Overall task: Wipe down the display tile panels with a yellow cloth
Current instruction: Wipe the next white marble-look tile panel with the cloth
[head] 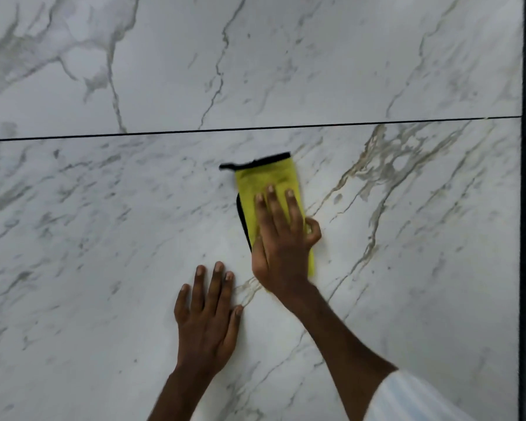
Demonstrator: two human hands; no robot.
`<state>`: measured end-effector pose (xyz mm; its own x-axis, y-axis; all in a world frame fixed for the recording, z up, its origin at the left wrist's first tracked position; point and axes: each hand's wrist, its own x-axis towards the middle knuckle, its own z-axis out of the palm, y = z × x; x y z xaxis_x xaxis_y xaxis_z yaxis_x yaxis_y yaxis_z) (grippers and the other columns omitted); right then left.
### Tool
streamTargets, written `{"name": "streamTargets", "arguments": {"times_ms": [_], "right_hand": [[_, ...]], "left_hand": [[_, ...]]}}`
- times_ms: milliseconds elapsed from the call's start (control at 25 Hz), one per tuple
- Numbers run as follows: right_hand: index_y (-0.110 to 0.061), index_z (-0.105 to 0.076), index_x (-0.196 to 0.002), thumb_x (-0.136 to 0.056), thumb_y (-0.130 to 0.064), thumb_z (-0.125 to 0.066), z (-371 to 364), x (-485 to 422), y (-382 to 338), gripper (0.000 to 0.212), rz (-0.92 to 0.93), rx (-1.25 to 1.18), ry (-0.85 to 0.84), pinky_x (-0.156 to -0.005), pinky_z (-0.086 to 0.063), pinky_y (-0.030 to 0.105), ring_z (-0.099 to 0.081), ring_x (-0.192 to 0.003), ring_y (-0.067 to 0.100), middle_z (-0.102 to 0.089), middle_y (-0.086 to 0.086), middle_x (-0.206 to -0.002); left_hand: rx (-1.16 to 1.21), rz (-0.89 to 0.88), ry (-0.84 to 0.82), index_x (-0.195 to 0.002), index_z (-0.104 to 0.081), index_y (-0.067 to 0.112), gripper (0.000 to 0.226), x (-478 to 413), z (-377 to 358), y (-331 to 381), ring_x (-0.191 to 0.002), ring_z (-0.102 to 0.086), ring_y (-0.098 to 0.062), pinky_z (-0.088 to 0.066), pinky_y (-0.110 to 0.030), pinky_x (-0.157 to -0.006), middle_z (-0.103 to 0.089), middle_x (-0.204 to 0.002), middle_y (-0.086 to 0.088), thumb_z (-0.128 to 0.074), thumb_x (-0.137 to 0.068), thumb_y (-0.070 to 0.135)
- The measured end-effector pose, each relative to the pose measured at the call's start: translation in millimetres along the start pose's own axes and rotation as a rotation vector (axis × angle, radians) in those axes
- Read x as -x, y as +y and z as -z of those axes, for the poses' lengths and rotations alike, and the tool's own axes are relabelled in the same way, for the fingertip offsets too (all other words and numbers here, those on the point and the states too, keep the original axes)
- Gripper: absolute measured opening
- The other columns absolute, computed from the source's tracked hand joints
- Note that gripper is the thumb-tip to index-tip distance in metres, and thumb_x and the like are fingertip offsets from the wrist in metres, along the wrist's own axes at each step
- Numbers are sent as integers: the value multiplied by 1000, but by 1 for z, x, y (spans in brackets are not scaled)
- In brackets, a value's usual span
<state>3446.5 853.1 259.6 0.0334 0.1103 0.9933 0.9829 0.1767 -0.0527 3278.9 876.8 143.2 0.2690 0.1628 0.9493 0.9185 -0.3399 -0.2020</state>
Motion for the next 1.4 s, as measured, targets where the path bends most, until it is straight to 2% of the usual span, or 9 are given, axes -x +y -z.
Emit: {"name": "streamTargets", "arguments": {"times_ms": [80,240,360,560,720,800,1040,1200,1400], "right_hand": [[-23,-46,-157,-85,-29,-48,3,15,20,72,98,40,0,-102,-36,61,-31,-155,25,-34,-1,-168],[-23,-44,-158,-88,-29,-44,12,-62,56,71,11,98,40,-101,-37,56,-36,-153,27,-36,-1,-167],[-20,-44,-158,-90,-24,-41,23,-118,67,68,-14,121,51,-96,-39,53,-35,-153,25,-36,-1,-167],[-17,-41,-160,-94,-22,-43,12,-34,88,66,-48,109,100,-102,-36,55,-29,-156,25,-33,1,-168],[-13,-45,-157,-89,-21,-46,15,61,104,69,-28,114,18,-103,-38,59,-30,-156,30,-35,5,-167],[-14,-46,-157,-86,-22,-46,15,50,111,71,30,119,18,-102,-38,58,-33,-154,30,-36,4,-167],[-21,-43,-158,-92,-30,-42,26,-105,129,67,29,45,68,-101,-34,58,-32,-155,26,-36,0,-167],[-22,-43,-158,-91,-31,-42,22,-76,136,68,72,-53,107,-106,-30,63,-30,-156,26,-35,-1,-168],[-22,-43,-158,-89,-29,-45,26,7,152,70,56,-116,56,-108,-29,66,-30,-156,25,-35,-2,-167]], "left_hand": [[25,43,-5,-155,-46,7,60,-3,4,2,-158,-23,-37,-24,-58,-117,-30,-169,-13,-42,-101,34],[168,-47,53,-154,-48,13,63,-48,27,23,-157,-27,-32,-23,-56,-114,-28,-170,-14,-47,-96,36],[142,-89,49,-158,-43,12,66,-86,17,32,-159,-22,-32,-24,-58,-115,-25,-171,-13,-50,-99,41],[-22,-131,49,-160,-37,12,71,-76,-7,29,-159,-19,-35,-20,-62,-121,-26,-171,-12,-55,-99,42],[-46,-132,56,-161,-35,12,71,-79,-2,30,-159,-19,-35,-20,-63,-121,-25,-171,-12,-54,-100,43],[-55,-127,39,-161,-35,12,71,-77,-4,31,-159,-19,-36,-21,-64,-121,-25,-171,-12,-53,-100,44],[-50,-22,84,-155,-45,12,66,-90,-2,52,-158,-23,-35,-24,-66,-115,-30,-168,-15,-50,-97,43],[-74,17,115,-159,-40,13,63,-131,-13,97,-159,-22,-31,-26,-58,-115,-25,-170,-14,-43,-103,41],[-202,100,38,-162,-30,8,61,-122,-20,112,-159,-19,-36,-26,-61,-116,-25,-170,-17,-31,-108,37]]}}
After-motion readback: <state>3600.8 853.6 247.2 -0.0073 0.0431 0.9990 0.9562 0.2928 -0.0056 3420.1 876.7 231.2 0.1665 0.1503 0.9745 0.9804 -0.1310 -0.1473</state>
